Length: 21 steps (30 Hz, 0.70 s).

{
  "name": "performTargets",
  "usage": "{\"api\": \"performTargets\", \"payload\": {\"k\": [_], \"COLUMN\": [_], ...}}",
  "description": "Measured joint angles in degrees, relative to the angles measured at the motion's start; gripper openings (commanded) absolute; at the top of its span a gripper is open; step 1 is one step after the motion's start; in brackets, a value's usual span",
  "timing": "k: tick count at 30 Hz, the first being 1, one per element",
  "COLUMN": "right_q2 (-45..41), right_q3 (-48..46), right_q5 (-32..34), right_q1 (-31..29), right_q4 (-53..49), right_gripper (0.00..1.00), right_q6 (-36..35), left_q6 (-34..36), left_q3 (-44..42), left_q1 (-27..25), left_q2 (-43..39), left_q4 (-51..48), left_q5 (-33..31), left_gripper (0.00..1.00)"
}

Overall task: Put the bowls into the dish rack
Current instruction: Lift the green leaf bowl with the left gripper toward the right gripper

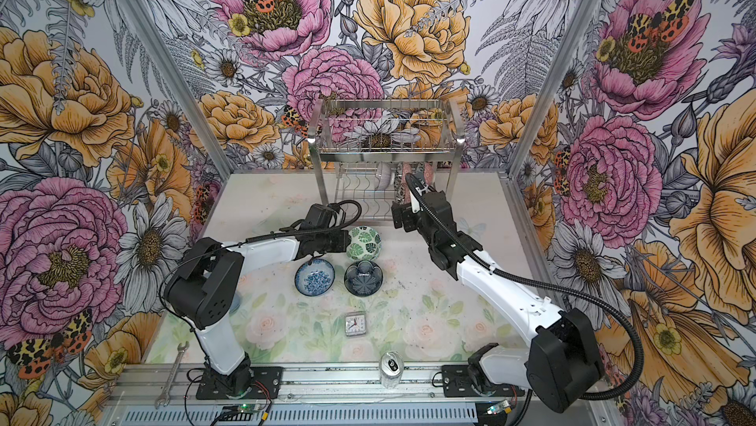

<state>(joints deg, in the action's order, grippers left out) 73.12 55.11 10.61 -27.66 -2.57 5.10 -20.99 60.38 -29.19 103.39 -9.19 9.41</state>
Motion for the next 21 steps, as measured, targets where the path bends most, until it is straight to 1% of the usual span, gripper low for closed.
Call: {"api": "performTargets", "payload": {"k": [8, 21], "right_q2": [0.0, 0.0], "right_q3": [-0.3, -0.3], "right_q5": [0.0, -1.5], "right_q1": [0.0, 0.0], "right_q4": [-0.2, -0.2], "right_gripper": [0.98, 0.98], "right_q6": [0.0, 0.0], "left_q6": [0.6, 2.3], "left_q3": [0.0, 0.0], "left_q1": [0.0, -0.1], "left_q2": [-1.7, -10.5], "left_q4": [-2.8, -6.5], "left_q5": [-1.5, -2.8], "left_gripper": [0.0, 0.0]}}
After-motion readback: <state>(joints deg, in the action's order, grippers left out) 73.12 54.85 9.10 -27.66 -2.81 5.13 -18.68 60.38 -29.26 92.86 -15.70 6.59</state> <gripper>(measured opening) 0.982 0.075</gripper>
